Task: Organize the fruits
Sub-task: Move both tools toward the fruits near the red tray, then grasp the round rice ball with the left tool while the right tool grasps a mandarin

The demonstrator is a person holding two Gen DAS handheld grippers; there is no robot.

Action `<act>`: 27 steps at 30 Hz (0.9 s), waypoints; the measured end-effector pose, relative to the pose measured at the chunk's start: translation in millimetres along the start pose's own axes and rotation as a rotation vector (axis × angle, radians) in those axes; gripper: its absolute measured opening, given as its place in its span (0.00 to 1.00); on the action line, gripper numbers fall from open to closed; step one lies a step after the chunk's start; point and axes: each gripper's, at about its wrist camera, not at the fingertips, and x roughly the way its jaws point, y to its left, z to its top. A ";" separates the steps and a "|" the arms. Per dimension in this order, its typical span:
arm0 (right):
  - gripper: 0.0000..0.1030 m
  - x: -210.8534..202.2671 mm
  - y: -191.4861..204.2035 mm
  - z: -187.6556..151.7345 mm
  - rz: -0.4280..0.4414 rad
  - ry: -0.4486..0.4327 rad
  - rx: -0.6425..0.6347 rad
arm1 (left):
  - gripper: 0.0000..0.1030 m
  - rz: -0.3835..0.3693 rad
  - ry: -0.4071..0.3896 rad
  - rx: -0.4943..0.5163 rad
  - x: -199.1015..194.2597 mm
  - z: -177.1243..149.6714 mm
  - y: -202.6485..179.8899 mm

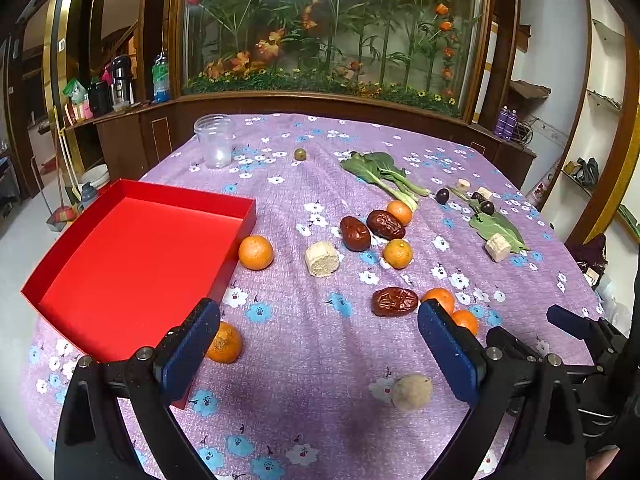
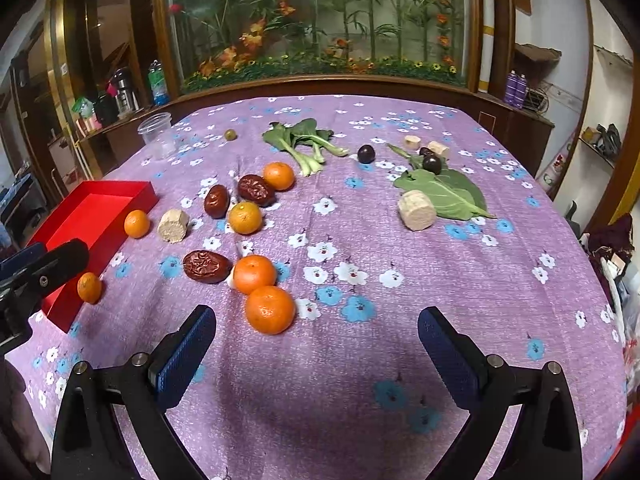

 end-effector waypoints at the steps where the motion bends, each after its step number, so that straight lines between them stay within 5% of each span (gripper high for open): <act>1: 0.98 0.6 0.3 -0.5 0.004 0.001 0.000 | 0.96 -0.001 0.002 -0.003 1.3 -0.7 1.6; 10: 0.83 17.0 2.5 -3.1 0.066 0.054 -0.010 | 0.96 -0.041 0.050 -0.062 19.1 -4.7 24.8; 16: 0.75 25.7 4.3 -3.0 0.098 0.076 -0.018 | 0.78 -0.112 0.090 -0.075 29.0 -9.9 32.1; 27: 0.60 52.5 8.3 2.9 0.138 0.158 -0.028 | 0.73 -0.317 0.125 0.092 27.0 -23.8 -17.9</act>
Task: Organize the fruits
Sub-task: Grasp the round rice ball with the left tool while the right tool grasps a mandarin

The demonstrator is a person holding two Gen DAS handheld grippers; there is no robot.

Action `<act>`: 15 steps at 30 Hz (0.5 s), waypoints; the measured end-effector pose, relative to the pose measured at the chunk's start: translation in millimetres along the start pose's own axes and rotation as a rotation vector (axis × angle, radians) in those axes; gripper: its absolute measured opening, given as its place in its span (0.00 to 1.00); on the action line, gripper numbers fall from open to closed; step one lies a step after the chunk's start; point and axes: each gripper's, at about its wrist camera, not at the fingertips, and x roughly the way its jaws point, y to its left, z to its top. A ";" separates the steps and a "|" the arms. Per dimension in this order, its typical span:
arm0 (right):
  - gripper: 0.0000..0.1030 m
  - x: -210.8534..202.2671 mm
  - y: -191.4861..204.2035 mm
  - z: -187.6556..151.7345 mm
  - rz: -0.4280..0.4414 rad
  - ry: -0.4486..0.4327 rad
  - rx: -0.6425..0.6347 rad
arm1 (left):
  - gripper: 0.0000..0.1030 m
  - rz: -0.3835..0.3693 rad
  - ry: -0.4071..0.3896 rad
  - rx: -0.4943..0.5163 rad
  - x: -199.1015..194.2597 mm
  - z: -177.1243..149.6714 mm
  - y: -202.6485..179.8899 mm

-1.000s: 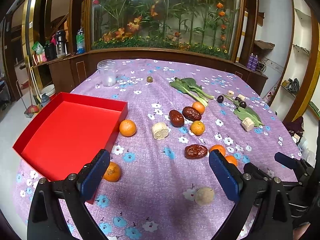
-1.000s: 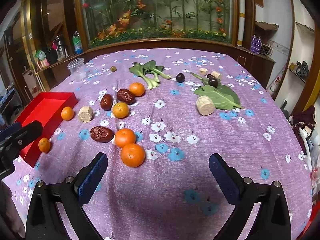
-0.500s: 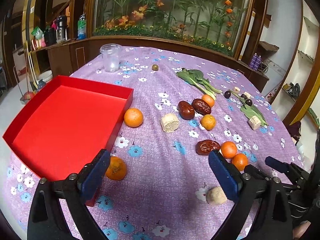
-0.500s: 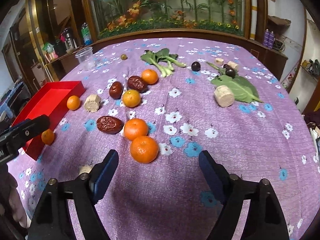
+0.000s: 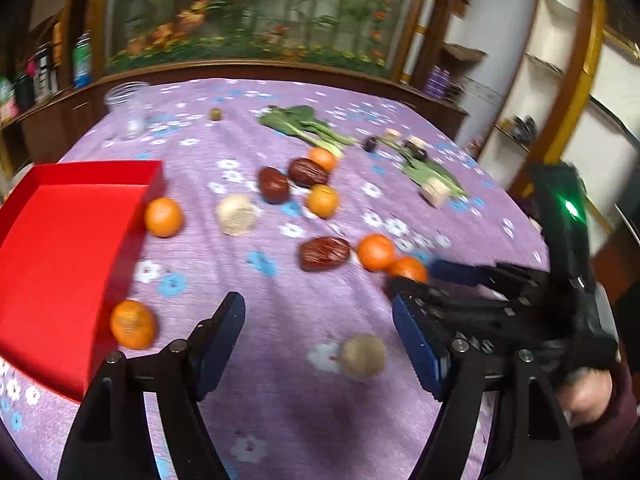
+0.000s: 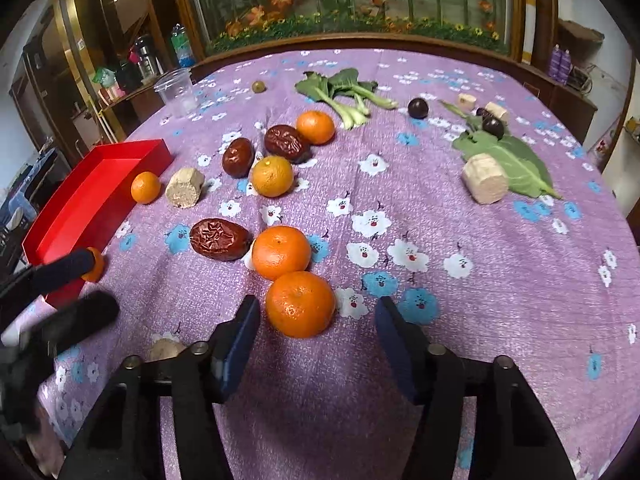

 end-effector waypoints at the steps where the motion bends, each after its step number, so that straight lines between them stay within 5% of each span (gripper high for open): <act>1: 0.60 1.6 -1.0 0.4 0.002 0.005 0.005 | 0.73 0.004 0.007 0.016 1.7 -0.8 -3.1; 10: 0.59 3.6 -3.8 1.4 0.024 0.004 0.006 | 0.68 -0.009 0.093 0.046 21.0 -11.0 -13.6; 15: 0.44 4.4 1.8 1.7 0.039 0.006 -0.020 | 0.38 0.011 0.152 0.055 34.4 -21.6 -21.4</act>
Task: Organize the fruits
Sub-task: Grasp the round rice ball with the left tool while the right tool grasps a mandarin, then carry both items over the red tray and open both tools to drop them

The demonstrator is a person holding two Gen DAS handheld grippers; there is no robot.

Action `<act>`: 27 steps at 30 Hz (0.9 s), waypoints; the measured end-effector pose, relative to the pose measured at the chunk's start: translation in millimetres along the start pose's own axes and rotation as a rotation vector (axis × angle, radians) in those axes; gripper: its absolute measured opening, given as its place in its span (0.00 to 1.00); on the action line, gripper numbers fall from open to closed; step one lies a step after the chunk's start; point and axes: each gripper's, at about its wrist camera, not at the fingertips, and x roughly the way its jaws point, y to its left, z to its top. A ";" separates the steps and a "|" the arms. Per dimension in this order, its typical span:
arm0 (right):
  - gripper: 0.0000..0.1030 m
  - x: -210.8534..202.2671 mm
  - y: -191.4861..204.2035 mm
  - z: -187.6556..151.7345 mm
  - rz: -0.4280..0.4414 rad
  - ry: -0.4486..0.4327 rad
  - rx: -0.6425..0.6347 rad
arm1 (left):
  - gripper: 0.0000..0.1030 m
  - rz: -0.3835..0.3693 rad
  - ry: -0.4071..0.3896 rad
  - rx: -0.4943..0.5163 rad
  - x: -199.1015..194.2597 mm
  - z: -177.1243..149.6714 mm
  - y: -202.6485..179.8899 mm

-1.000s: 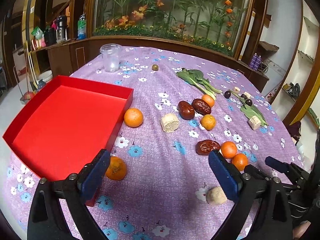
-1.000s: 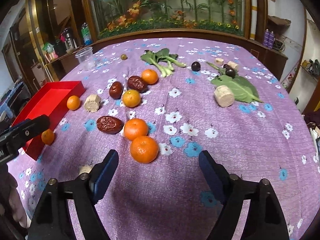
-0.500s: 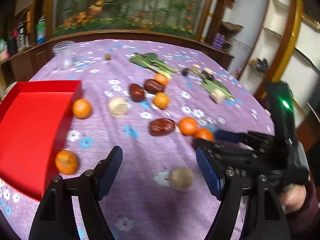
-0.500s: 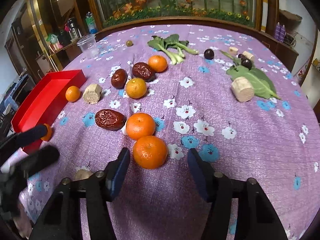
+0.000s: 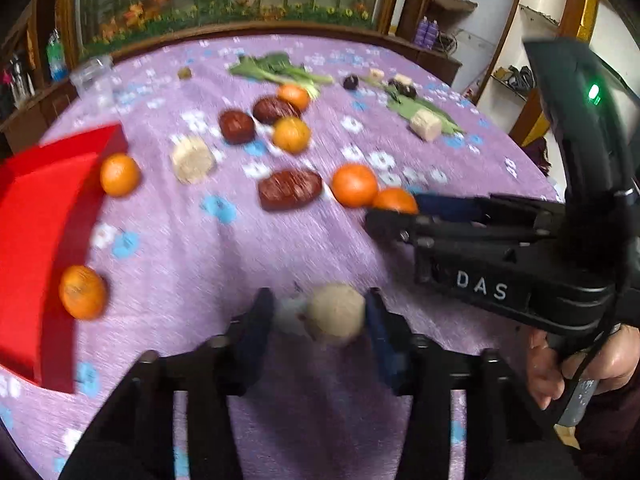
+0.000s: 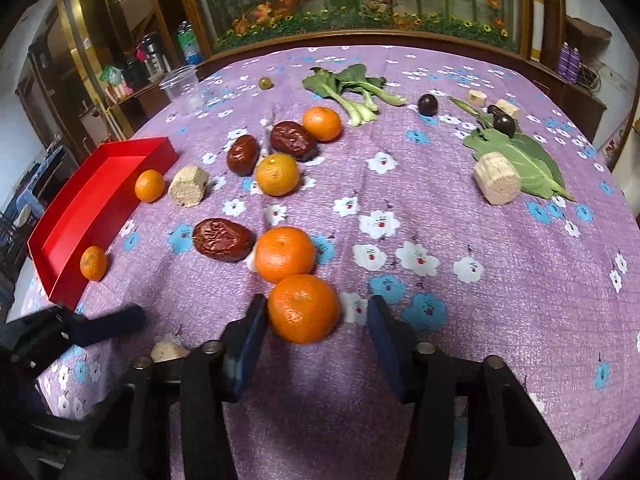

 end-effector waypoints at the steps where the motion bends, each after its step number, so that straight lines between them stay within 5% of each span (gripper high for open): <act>1: 0.37 0.6 1.8 0.0 0.007 0.001 -0.007 | 0.33 0.002 0.000 0.007 -0.8 -1.1 -2.6; 13: 0.36 -25.0 10.7 -2.6 0.017 -0.047 -0.017 | 0.28 0.047 -0.149 -0.145 -56.8 9.5 44.9; 20: 0.36 -50.3 45.0 13.8 0.072 -0.100 -0.086 | 0.28 0.180 -0.246 -0.309 -104.8 7.2 118.8; 27: 0.36 -44.1 116.2 47.8 0.241 -0.071 -0.161 | 0.28 0.337 -0.268 -0.430 -124.3 1.3 191.6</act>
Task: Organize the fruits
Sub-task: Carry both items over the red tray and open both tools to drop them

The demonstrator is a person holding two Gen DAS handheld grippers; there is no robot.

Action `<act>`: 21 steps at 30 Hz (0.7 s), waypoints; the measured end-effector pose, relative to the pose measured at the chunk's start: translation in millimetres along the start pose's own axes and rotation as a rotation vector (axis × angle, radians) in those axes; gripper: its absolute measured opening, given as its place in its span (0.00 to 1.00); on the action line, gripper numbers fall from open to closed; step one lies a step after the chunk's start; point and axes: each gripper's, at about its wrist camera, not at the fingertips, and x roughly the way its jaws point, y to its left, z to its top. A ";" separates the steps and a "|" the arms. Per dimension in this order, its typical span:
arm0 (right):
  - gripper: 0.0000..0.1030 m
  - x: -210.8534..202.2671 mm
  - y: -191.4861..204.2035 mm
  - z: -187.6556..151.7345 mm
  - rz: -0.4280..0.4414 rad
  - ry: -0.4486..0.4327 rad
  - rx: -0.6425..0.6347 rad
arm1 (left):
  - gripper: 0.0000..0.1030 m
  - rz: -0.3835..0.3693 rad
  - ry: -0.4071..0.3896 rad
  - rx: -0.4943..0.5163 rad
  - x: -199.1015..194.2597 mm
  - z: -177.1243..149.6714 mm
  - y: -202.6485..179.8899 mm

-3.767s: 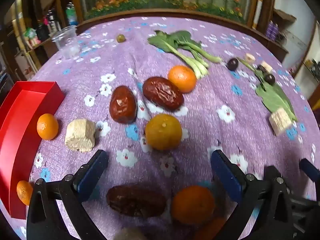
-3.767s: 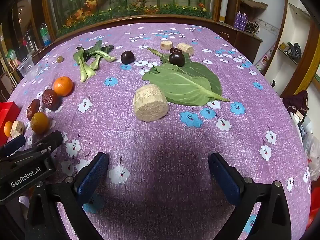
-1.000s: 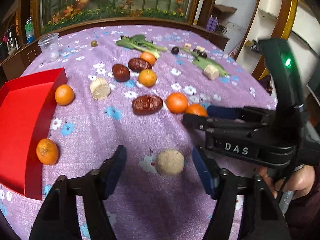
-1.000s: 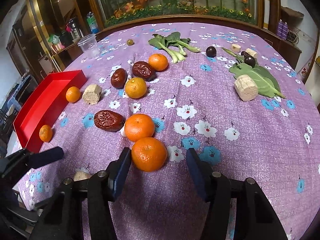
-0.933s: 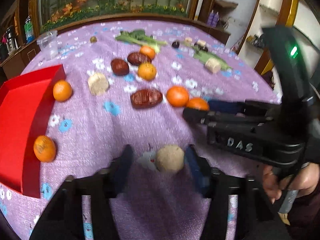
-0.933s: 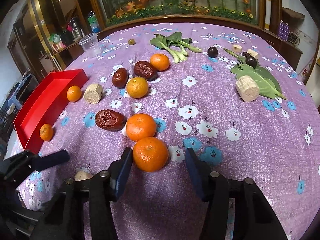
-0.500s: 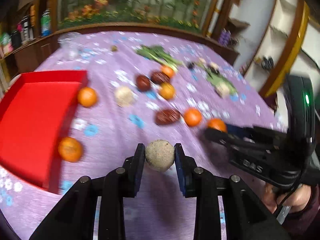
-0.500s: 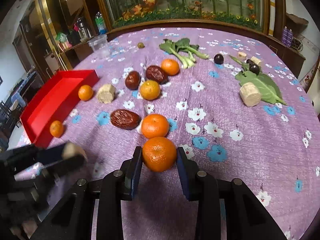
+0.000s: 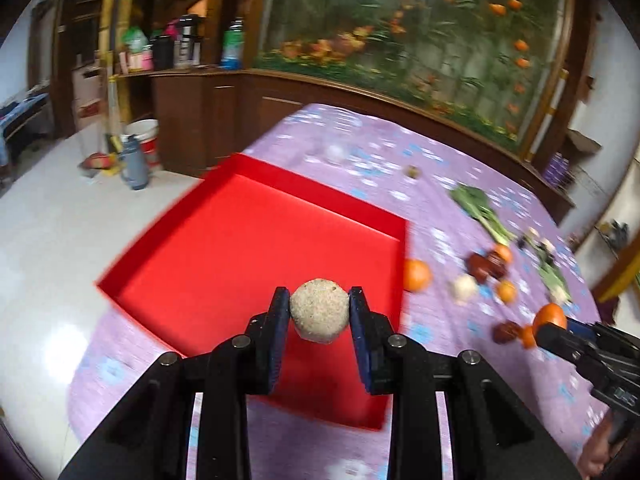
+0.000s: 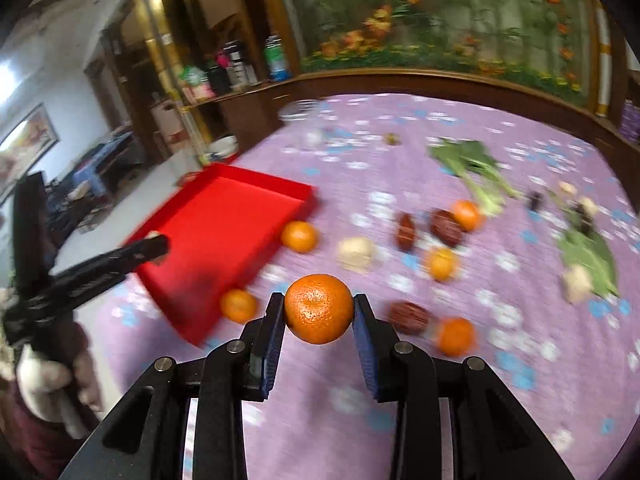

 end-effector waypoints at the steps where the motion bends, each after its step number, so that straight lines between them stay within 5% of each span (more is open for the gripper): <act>1: 0.36 5.1 7.3 4.7 0.024 0.006 -0.004 | 0.28 0.028 0.003 -0.003 4.3 3.5 7.5; 8: 0.36 74.1 72.2 26.8 0.138 0.080 -0.055 | 0.28 0.148 0.025 -0.004 26.9 6.9 36.8; 16: 0.37 129.7 104.5 21.0 0.152 0.162 -0.090 | 0.28 0.195 0.049 -0.001 41.0 1.4 49.1; 21: 0.38 141.6 107.5 17.6 0.139 0.168 -0.099 | 0.53 0.207 0.038 -0.012 38.5 1.7 51.4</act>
